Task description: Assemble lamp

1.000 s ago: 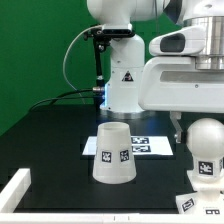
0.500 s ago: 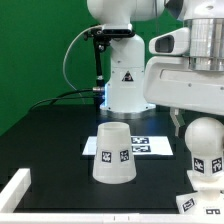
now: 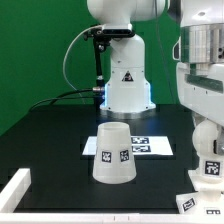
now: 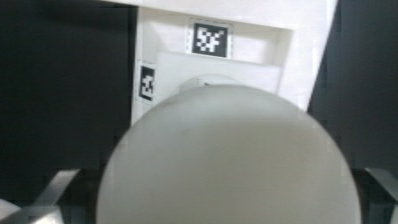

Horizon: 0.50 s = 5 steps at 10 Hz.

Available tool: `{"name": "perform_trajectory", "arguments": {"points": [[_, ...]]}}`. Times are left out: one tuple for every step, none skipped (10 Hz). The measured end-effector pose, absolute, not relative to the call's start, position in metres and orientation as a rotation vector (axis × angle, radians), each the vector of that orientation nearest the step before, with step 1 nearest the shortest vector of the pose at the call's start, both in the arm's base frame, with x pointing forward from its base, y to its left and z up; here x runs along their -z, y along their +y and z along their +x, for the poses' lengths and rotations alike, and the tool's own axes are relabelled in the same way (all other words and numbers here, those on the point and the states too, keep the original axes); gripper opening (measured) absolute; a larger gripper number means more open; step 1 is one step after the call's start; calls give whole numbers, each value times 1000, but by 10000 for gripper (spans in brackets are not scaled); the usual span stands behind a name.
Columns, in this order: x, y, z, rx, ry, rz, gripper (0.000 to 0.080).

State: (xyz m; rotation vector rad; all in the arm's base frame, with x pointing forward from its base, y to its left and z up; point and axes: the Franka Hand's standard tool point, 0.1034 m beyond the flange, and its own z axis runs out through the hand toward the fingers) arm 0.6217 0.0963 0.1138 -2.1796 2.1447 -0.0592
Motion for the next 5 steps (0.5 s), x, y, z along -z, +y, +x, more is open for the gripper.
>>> {"name": "perform_trajectory", "arguments": {"points": [[-113, 97, 621, 56, 2170, -2156, 576], [-113, 96, 621, 58, 2146, -2180, 632], [-113, 96, 621, 60, 2128, -2198, 632], [-113, 96, 621, 62, 2109, -2217, 687], [-115, 94, 622, 81, 1868, -2424, 687]]}}
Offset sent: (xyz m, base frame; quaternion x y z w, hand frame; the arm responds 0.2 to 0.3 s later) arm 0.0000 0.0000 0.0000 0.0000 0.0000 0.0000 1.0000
